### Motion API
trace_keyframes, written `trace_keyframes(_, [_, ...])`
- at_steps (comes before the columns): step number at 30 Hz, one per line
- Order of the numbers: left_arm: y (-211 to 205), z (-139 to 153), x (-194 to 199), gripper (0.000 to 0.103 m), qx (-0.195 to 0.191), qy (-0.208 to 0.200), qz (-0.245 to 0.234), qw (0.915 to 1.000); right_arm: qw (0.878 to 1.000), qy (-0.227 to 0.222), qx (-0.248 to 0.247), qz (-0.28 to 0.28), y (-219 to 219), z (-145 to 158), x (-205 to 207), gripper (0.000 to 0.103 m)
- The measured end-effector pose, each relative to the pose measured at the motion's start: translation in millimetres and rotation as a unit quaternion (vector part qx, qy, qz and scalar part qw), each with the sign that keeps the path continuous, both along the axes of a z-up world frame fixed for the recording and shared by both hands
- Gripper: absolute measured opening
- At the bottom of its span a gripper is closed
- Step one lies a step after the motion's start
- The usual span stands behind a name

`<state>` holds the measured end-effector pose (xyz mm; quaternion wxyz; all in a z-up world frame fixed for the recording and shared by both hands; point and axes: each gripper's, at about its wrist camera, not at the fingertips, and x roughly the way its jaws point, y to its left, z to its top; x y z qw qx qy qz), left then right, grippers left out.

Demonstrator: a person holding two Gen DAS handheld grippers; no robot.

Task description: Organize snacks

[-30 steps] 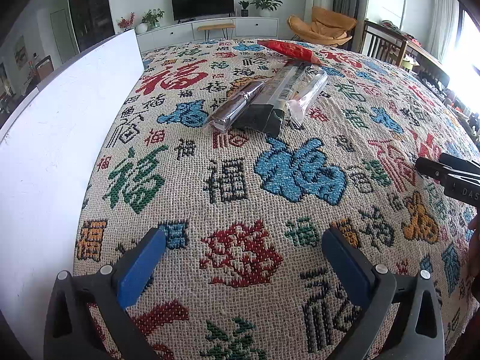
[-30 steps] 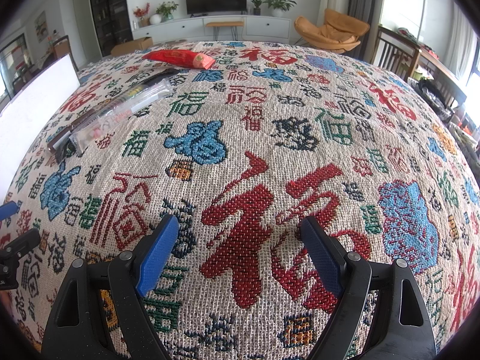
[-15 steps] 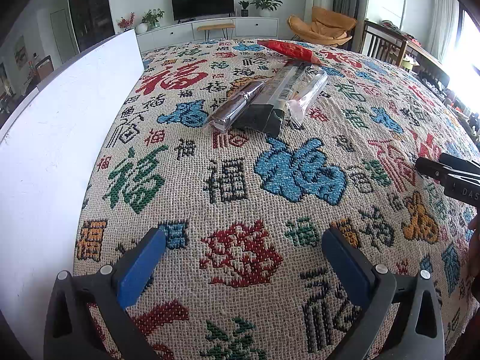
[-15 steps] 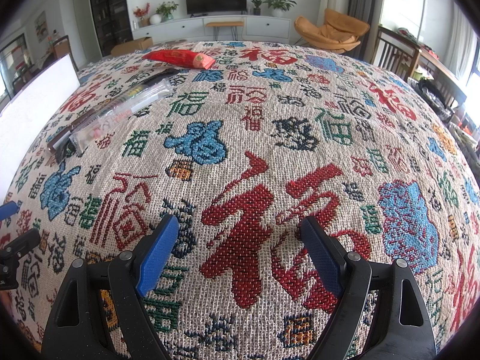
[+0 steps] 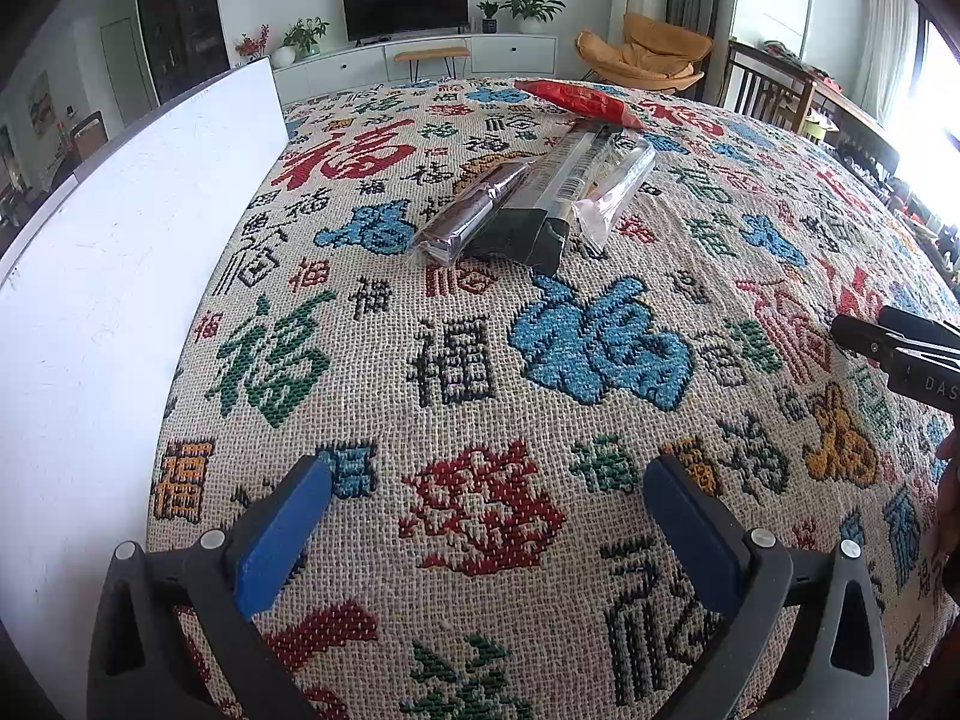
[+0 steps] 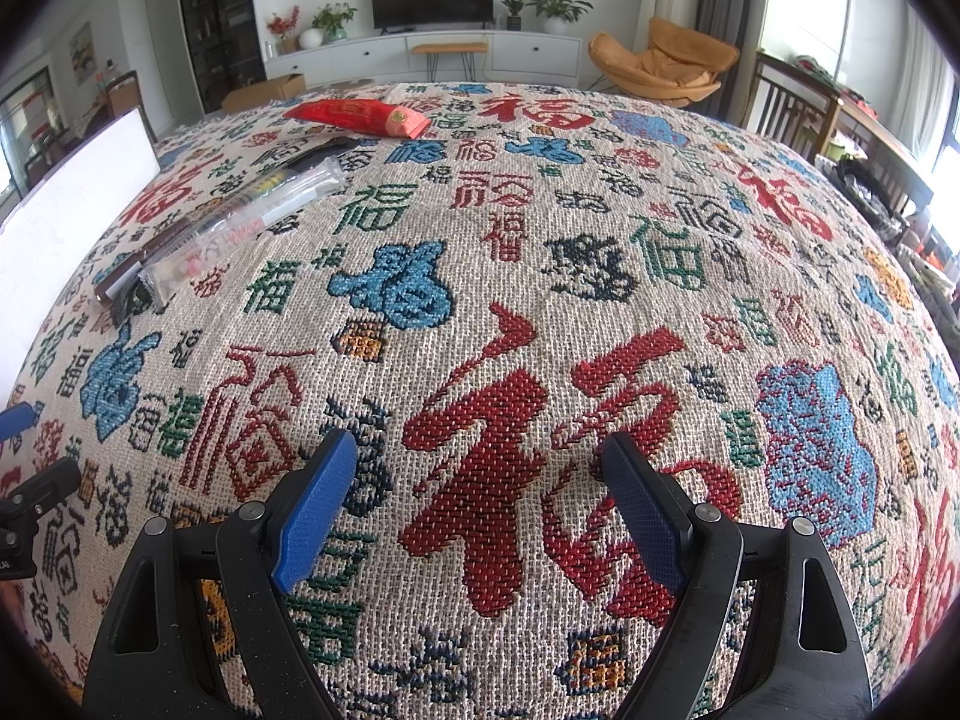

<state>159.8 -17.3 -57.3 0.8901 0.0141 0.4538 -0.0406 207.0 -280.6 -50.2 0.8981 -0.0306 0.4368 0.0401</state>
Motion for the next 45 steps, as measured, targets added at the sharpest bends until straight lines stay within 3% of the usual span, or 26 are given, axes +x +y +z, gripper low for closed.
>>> trace_keyframes(9, [0, 0, -1, 0.103, -0.002, 0.000, 0.000, 1.0000, 1.000, 0.000, 0.000, 0.000, 0, 0, 0, 0.086])
trace_keyframes(13, [6, 1, -2, 0.103, -0.002, 0.008, -0.035, 0.9993, 1.000, 0.002, 0.005, 0.001, -1, -1, 0, 0.087])
trace_keyframes(21, [16, -1, -3, 0.103, -0.006, 0.001, -0.022, 0.9998, 1.000, 0.007, 0.004, 0.002, 3, -2, 4, 0.093])
trace_keyframes(24, [16, -1, -1, 0.103, -0.006, 0.001, -0.021, 0.9998, 0.999, 0.045, 0.004, 0.013, 11, 2, 21, 0.093])
trace_keyframes(27, [16, -1, 0, 0.103, -0.007, 0.001, -0.020, 0.9998, 0.994, 0.091, 0.057, 0.032, 25, 12, 57, 0.092])
trace_keyframes(30, [17, -1, 0, 0.103, -0.007, 0.000, -0.019, 0.9998, 0.984, 0.089, 0.152, 0.022, 46, 28, 92, 0.089])
trace_keyframes(33, [17, -1, 0, 0.103, -0.007, 0.000, -0.019, 0.9998, 0.979, 0.100, 0.177, 0.014, 81, 28, 125, 0.087])
trace_keyframes(36, [17, -1, 0, 0.103, -0.007, 0.001, -0.019, 0.9998, 0.979, 0.135, 0.150, 0.009, 116, 13, 143, 0.071])
trace_keyframes(39, [17, -1, 0, 0.103, -0.007, 0.000, -0.019, 0.9998, 0.988, 0.120, 0.099, 0.014, 139, 10, 143, 0.060])
trace_keyframes(40, [17, -1, 0, 0.103, -0.007, 0.001, -0.019, 0.9998, 0.990, 0.113, 0.087, 0.019, 141, 12, 140, 0.037])
trace_keyframes(41, [17, -1, 0, 0.103, -0.007, 0.001, -0.019, 0.9998, 0.989, 0.117, 0.086, 0.025, 140, 12, 138, 0.028])
trace_keyframes(43, [17, -1, 1, 0.103, -0.007, 0.001, -0.019, 0.9998, 0.987, 0.130, 0.080, 0.042, 134, 13, 133, 0.019])
trace_keyframes(45, [17, -1, 1, 0.103, -0.007, 0.001, -0.019, 0.9998, 0.987, 0.139, 0.051, 0.065, 124, 15, 123, 0.019])
